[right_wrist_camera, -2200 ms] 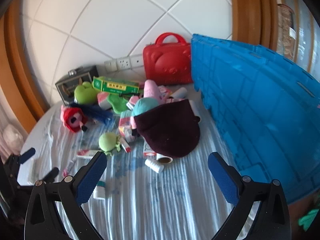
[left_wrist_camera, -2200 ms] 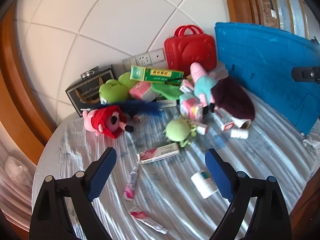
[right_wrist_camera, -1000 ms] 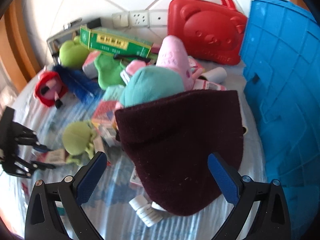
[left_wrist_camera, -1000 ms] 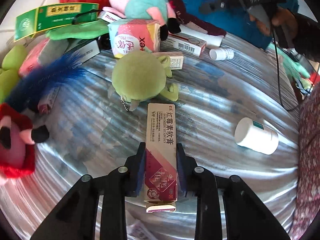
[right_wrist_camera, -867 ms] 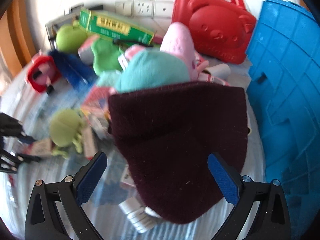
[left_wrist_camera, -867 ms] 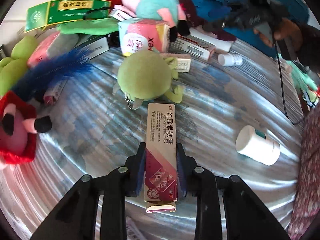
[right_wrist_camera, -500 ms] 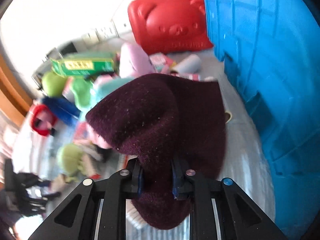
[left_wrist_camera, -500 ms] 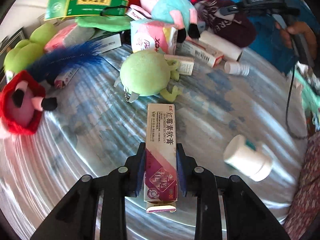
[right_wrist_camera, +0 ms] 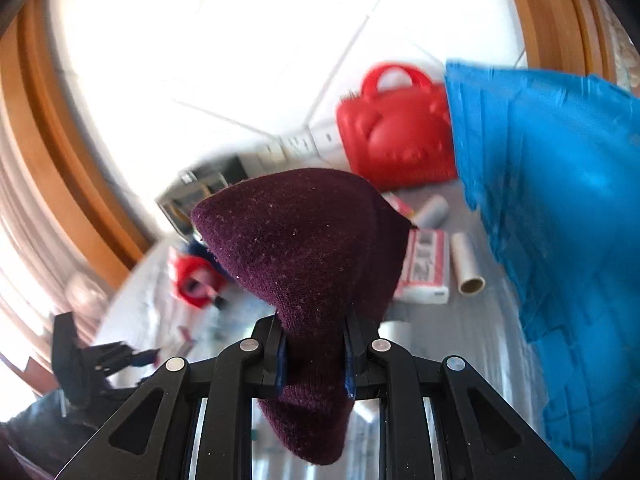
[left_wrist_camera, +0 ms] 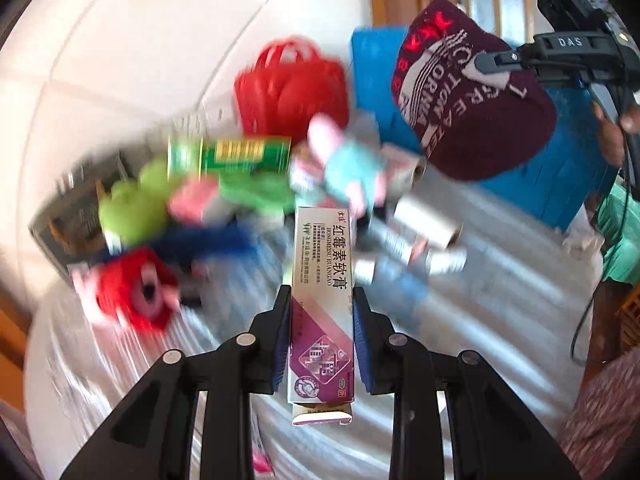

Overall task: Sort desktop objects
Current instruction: 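Lift the ointment box and maroon hat and carry both toward the blue bin, then open both tools to drop the ointment box and hat into the blue bin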

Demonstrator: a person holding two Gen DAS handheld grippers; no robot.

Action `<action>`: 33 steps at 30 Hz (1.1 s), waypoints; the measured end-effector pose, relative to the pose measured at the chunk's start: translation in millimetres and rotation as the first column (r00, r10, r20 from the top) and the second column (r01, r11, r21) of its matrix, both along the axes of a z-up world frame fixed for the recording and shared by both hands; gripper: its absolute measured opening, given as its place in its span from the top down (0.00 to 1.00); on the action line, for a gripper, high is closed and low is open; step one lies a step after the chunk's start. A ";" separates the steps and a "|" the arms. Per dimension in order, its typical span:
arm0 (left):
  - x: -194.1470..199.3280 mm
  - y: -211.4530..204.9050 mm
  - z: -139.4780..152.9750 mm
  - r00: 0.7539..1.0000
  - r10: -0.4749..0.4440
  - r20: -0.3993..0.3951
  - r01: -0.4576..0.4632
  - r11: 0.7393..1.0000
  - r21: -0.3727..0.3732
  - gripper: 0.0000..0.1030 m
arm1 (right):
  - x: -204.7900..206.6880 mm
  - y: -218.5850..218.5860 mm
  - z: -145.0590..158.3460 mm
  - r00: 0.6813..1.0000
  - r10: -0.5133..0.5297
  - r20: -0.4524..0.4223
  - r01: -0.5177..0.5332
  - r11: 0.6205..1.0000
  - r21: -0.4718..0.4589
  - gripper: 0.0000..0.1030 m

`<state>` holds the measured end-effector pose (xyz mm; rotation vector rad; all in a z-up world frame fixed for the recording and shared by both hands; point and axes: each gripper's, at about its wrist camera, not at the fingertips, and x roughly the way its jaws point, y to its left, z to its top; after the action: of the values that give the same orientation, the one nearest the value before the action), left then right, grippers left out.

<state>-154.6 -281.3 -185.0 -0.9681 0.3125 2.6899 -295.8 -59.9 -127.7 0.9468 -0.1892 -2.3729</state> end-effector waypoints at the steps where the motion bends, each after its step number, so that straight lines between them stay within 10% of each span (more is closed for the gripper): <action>1: -1.5 8.6 10.8 0.999 -0.019 -0.026 0.019 1.000 0.000 0.73 | 8.4 5.7 12.6 1.000 -0.006 -0.018 0.005 1.000 -0.023 0.80; 16: -64.5 240.4 181.9 0.905 -0.272 -0.327 0.305 0.951 0.053 0.73 | 83.8 167.8 182.7 0.932 -0.250 -0.262 0.241 0.968 -0.065 0.80; 33: -192.3 463.2 225.8 0.945 -0.179 -0.274 0.182 0.983 -0.017 0.73 | -6.1 370.5 207.9 0.892 -0.409 -0.191 0.406 0.912 -0.056 0.74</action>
<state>-346.9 182.0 40.8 -0.5309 0.4227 2.6493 -301.9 310.6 80.2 0.7061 -0.3569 -2.8292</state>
